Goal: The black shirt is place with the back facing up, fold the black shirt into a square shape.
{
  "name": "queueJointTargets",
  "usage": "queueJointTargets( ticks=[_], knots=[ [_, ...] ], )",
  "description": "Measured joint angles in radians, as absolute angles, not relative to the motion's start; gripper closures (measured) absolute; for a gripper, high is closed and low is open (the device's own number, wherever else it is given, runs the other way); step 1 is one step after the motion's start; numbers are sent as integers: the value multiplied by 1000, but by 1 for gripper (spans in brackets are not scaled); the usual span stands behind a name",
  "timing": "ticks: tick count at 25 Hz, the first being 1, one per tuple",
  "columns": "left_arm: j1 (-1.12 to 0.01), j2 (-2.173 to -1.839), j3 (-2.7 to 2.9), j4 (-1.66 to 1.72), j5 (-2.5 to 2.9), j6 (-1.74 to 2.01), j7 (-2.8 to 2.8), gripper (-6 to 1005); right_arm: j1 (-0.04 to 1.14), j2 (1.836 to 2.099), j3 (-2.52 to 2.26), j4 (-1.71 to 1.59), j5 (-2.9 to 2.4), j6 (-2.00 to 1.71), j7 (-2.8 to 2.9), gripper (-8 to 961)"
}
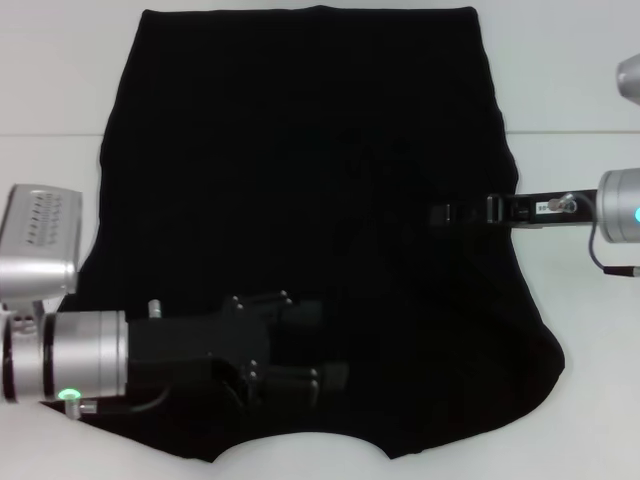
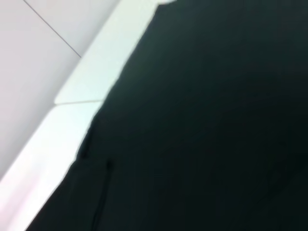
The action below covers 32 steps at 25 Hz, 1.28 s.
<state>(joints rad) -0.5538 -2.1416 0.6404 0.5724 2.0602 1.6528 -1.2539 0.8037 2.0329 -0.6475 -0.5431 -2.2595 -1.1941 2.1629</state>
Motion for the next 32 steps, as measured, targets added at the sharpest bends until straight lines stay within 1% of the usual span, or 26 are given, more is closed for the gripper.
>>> queueJointTargets(
  ticks=[2, 4, 5, 7, 9, 12, 14, 20, 22, 25, 32],
  knots=[
    [-552, -2137, 610, 573, 2062, 1653, -1283, 109, 784, 2027, -647, -543, -2220, -1217, 2127, 467],
    [-547, -2128, 584, 576, 2068, 1652, -1323, 109, 762, 2026, -647, -538, -2167, -1248, 2061, 426],
    [-540, -2122, 574, 582, 2071, 1652, -1347, 109, 756, 2028, -647, -536, -2150, -1259, 2040, 422],
    [-523, -2115, 561, 601, 2077, 1652, -1384, 109, 742, 2037, -650, -533, -2117, -1279, 1987, 413],
    [-490, -2111, 527, 647, 2096, 1651, -1430, 107, 729, 2052, -652, -532, -2100, -1285, 1937, 404],
    [-447, -2110, 455, 712, 2132, 1656, -1462, 103, 725, 2078, -650, -530, -2095, -1287, 1884, 348],
    [-418, -2110, 416, 753, 2155, 1664, -1472, 104, 728, 2090, -650, -518, -2091, -1284, 1853, 311],
    [-324, -2112, 374, 908, 2195, 1676, -1481, 106, 748, 2094, -657, -450, -2020, -1279, 1769, 199],
    [-303, -2117, 359, 950, 2224, 1674, -1477, 107, 750, 2095, -659, -447, -2007, -1287, 1749, 134],
    [-283, -2123, 335, 1008, 2291, 1664, -1456, 108, 759, 2096, -664, -435, -2000, -1300, 1701, 136],
    [-280, -2128, 323, 1029, 2403, 1594, -1428, 108, 764, 2095, -704, -428, -1999, -1382, 1546, 144]
  ],
)
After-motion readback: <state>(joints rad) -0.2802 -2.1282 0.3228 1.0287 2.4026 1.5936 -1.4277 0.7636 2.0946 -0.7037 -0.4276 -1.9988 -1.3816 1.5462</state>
